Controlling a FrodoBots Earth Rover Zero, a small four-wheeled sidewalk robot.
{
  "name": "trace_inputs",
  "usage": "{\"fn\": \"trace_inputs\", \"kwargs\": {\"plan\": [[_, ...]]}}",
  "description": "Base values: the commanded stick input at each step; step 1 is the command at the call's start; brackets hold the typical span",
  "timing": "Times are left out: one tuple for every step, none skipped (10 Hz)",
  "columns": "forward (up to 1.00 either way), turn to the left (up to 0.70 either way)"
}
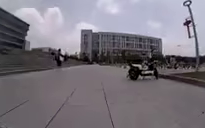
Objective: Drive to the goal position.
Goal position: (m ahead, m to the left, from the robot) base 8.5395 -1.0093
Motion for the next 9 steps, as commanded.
{"fn": "trace_inputs", "kwargs": {"plan": [[0.7,0.0],[0.7,0.0],[0.7,0.0],[0.7,0.0],[0.7,0.0],[0.7,0.01],[0.7,0.13],[0.7,0.01],[0.7,0.0]]}}
